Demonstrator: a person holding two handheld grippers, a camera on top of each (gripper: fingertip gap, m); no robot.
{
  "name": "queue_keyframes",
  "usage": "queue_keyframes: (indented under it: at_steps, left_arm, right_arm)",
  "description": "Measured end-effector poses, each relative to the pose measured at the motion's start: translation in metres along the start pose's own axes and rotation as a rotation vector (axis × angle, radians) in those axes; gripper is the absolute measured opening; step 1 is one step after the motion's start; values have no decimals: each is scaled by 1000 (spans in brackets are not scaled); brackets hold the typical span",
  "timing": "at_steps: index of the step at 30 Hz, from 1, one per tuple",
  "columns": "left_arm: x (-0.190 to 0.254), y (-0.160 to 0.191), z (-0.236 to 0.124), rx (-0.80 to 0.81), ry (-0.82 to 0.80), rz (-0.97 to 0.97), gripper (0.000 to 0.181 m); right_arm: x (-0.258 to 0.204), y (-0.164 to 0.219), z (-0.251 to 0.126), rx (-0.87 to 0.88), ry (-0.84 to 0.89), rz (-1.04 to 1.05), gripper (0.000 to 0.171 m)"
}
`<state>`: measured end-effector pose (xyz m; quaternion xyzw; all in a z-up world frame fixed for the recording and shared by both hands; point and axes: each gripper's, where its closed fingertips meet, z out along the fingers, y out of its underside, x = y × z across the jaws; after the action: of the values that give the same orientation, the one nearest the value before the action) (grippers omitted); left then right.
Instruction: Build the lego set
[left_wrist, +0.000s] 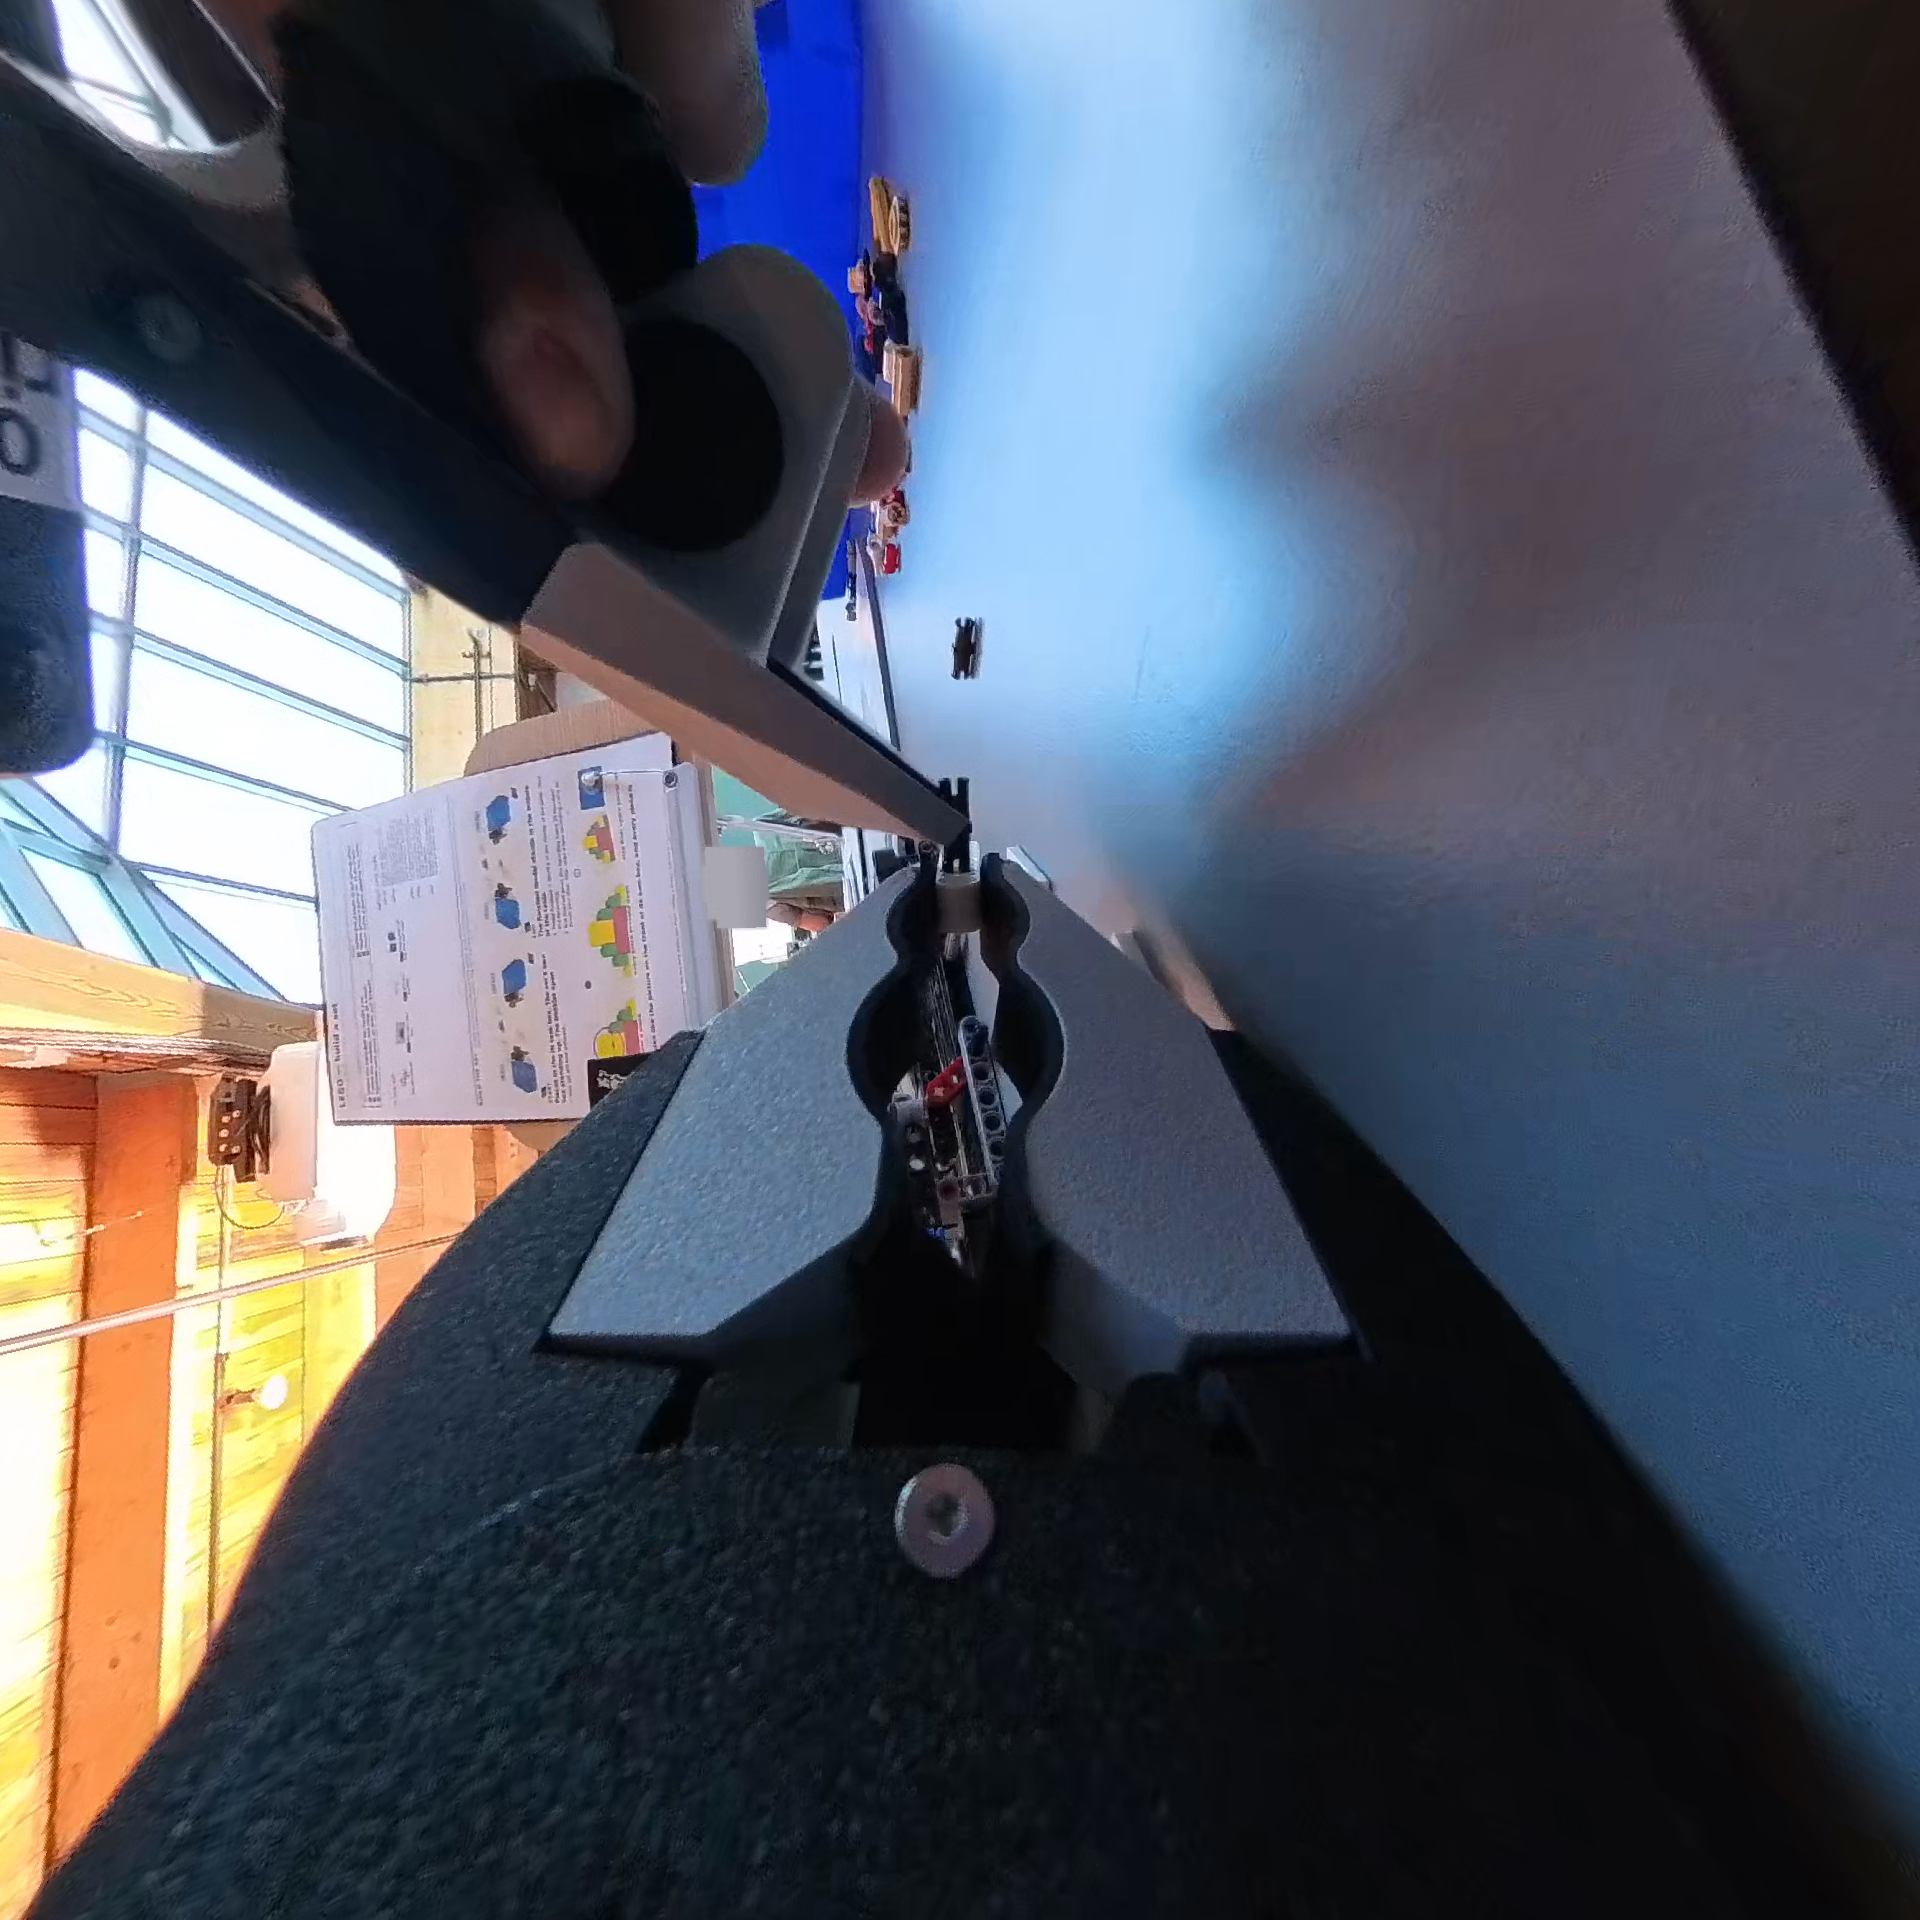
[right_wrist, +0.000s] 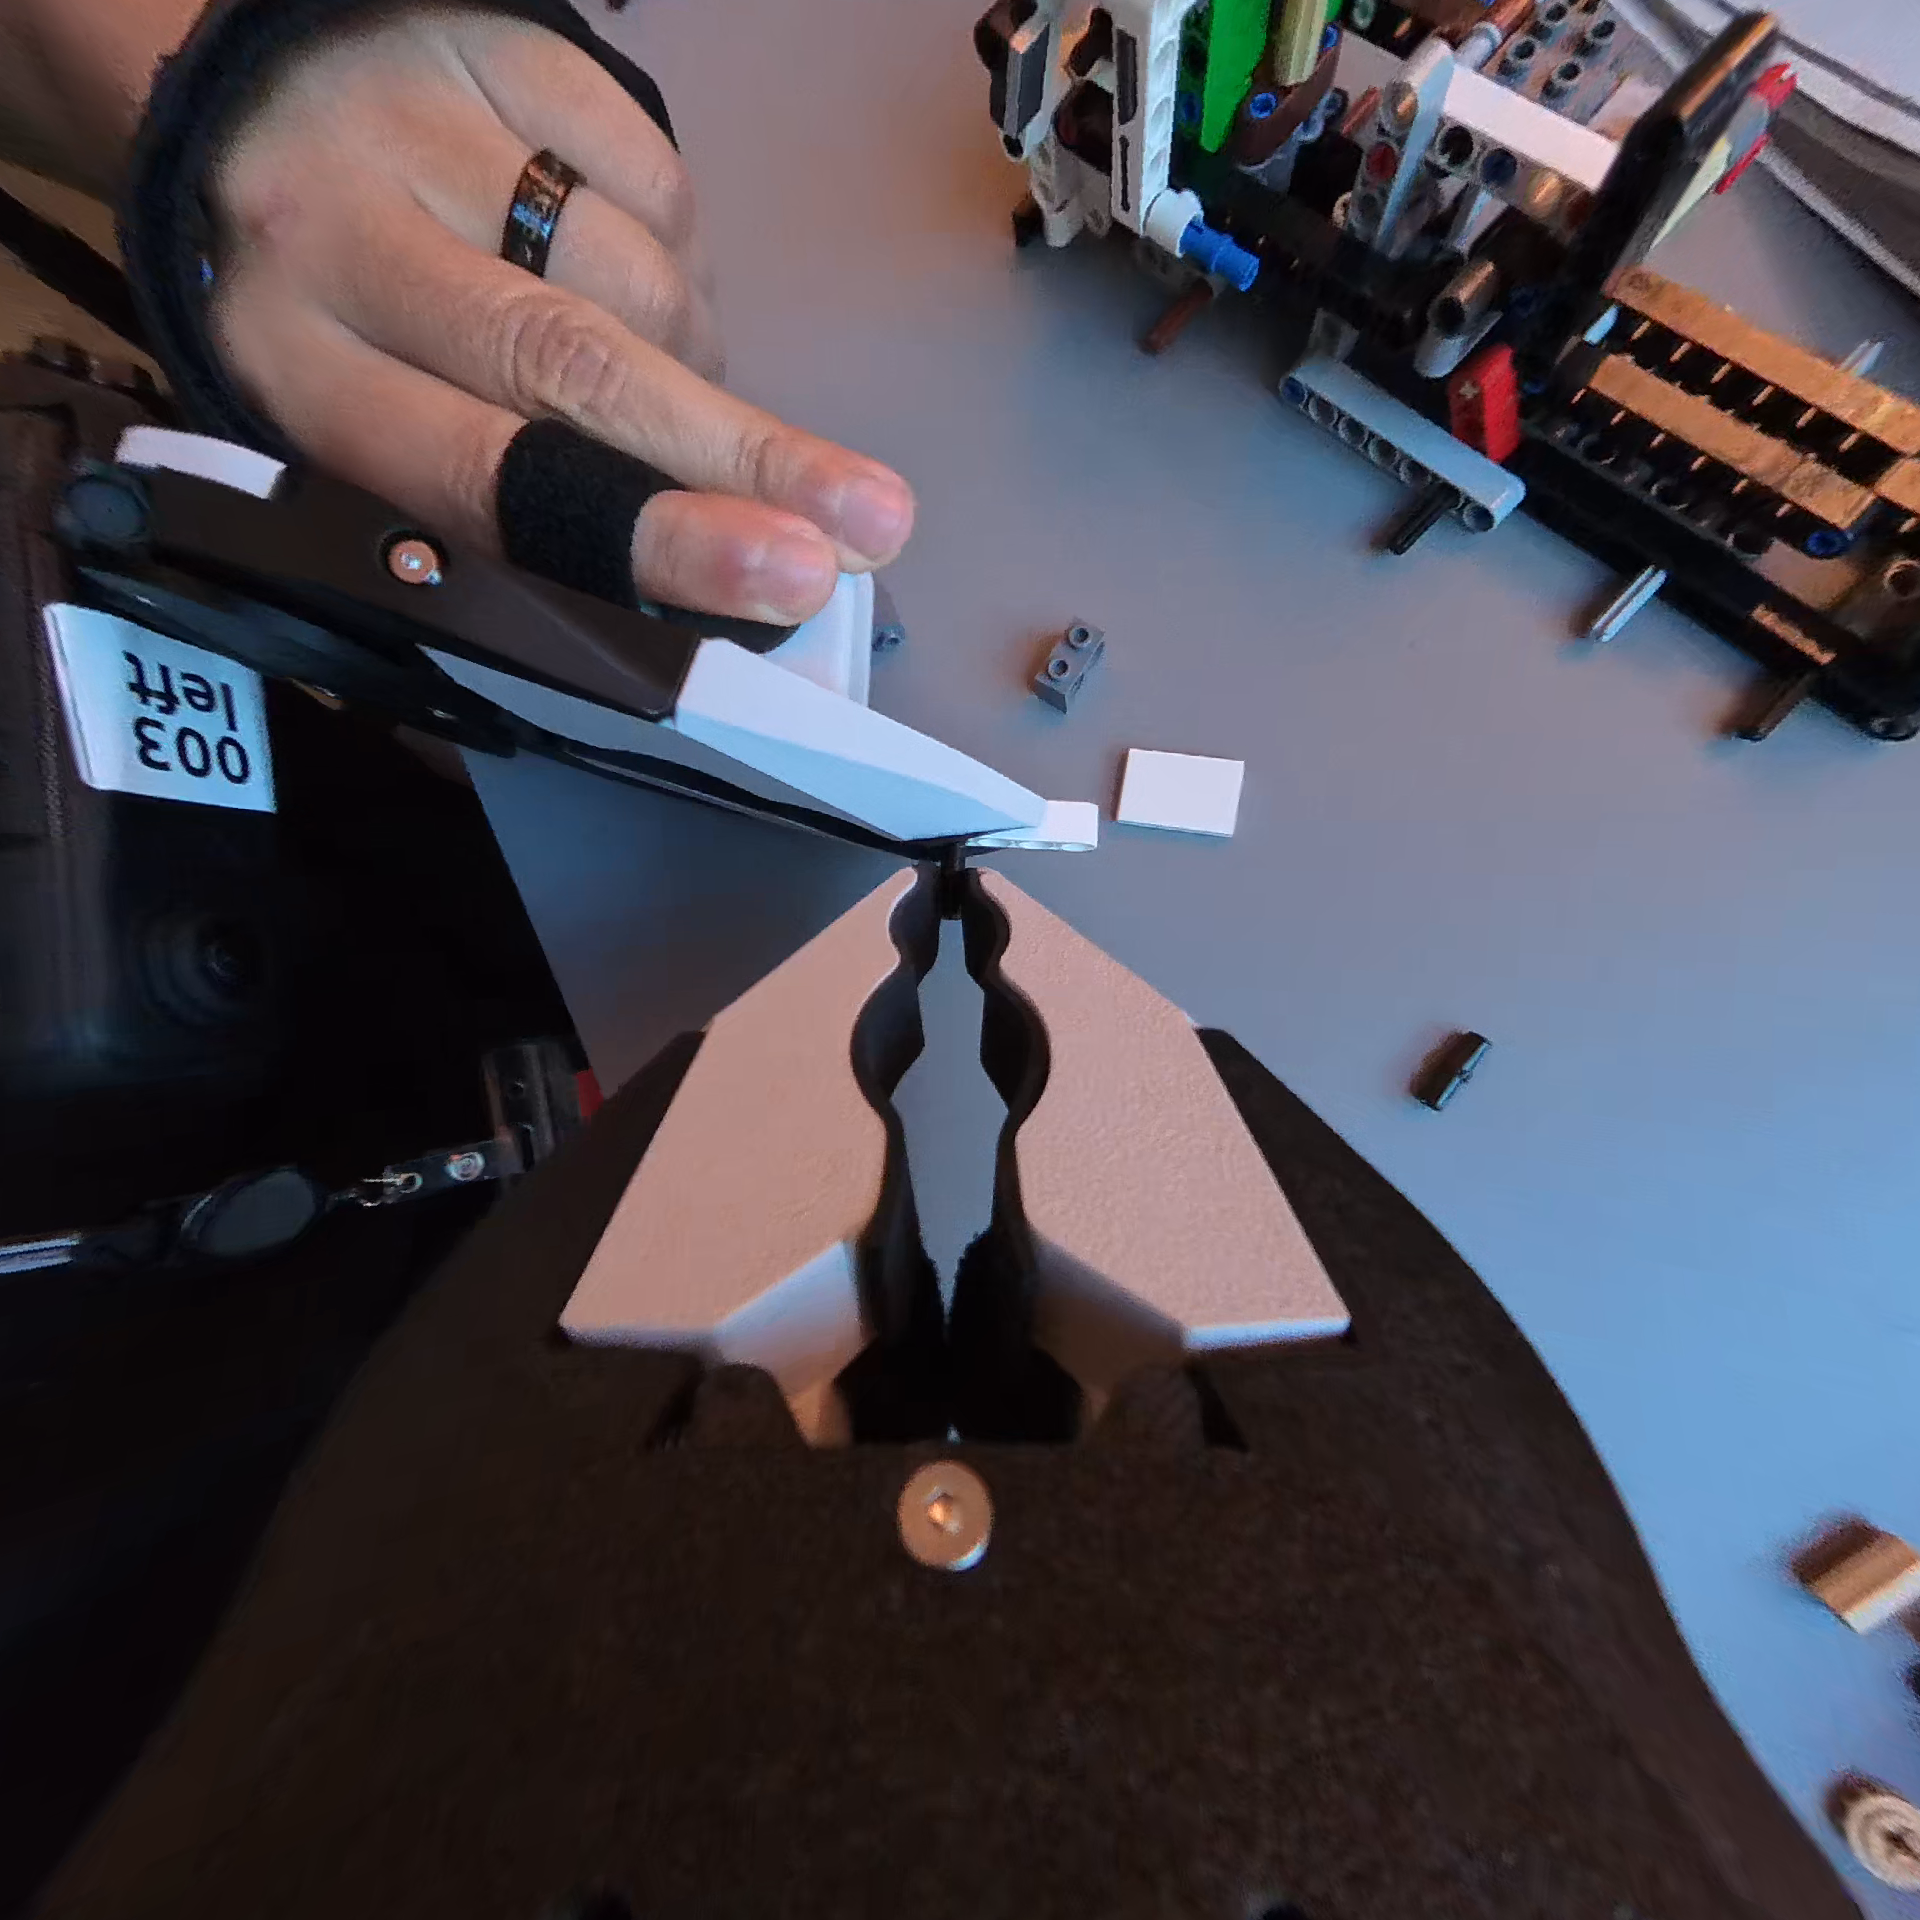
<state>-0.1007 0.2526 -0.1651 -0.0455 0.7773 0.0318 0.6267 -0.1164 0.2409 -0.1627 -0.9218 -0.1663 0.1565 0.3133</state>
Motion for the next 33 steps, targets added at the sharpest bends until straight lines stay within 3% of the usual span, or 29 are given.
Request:
queue_keyframes:
  at_steps: [1,9,12,16,21,25,29,33]
  left_arm:
    - [0,0,0,0,-3,2,6]
    - [-2,3,2,31,42,-112,7]
    - [-8,10,3,34,61,-225,7]
    - [-17,11,1,73,74,-346,7]
    - [-42,7,-7,200,69,-588,7]
    - [-57,17,-9,268,110,-810,7]
    - [-59,25,-9,288,133,-900,7]
    - [-68,23,-14,350,131,-944,7]
  right_arm:
    - [0,0,0,8,-21,20,3]
    - [-1,-4,0,176,-333,400,3]
    - [-2,4,-4,160,-236,263,3]
    - [31,28,-7,37,74,27,3]
    - [64,30,-10,18,270,-43,5]
    - [83,26,-11,47,339,-29,5]
    - [89,25,-13,60,351,1,14]
    - [75,10,-24,178,246,72,22]
